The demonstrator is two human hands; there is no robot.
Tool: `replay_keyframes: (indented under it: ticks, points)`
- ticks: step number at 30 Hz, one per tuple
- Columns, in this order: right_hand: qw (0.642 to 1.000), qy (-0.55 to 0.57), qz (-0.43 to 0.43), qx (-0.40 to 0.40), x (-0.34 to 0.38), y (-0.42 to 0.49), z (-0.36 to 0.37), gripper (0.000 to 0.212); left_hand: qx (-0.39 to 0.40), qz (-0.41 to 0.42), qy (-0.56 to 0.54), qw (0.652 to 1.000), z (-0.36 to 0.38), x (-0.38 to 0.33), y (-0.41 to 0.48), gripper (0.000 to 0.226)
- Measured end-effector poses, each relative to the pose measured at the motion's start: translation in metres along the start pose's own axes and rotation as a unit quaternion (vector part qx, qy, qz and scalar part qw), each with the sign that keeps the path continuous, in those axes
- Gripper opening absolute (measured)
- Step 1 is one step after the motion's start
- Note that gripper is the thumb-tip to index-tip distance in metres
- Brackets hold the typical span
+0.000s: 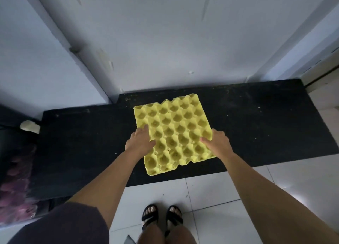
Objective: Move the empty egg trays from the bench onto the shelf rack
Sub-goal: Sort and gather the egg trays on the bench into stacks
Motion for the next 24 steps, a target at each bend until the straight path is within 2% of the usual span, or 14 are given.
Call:
replay_keyframes:
  ticks: [5,8,10,13,17,24]
  points:
    - [0.996,0.078,0.047,-0.015,-0.022,0.040,0.042,0.090,-0.004,-0.137,-0.160,0.978,0.051,0.026,0.038,0.098]
    - [0.990,0.113,0.072,-0.035,-0.027,0.053,0.054,0.090,-0.015,-0.195,-0.315,0.929,0.071,0.034,0.050,0.105]
    - [0.986,0.130,0.084,-0.066,-0.029,0.057,0.053,0.074,-0.033,-0.193,-0.370,0.908,0.075,0.035,0.054,0.097]
    - [0.980,0.153,0.093,-0.082,-0.026,0.047,0.042,0.061,-0.064,-0.178,-0.377,0.907,0.058,0.036,0.050,0.080]
    - [0.975,0.178,0.088,-0.101,-0.005,0.014,0.004,0.057,-0.086,-0.133,-0.361,0.919,0.003,0.024,0.023,0.079]
    - [0.970,0.183,0.047,-0.156,0.058,-0.071,-0.127,0.060,-0.131,-0.065,-0.364,0.920,-0.138,-0.022,-0.059,0.082]
Point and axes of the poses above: each hand's wrist, its own y-axis towards the middle knuckle, its own z-axis out of the palm, x = y × z, the point moved 6 cm from there along y, towards the middle knuckle, and after that the axes turned 2 degrees about -x, right-handed, at the moved point
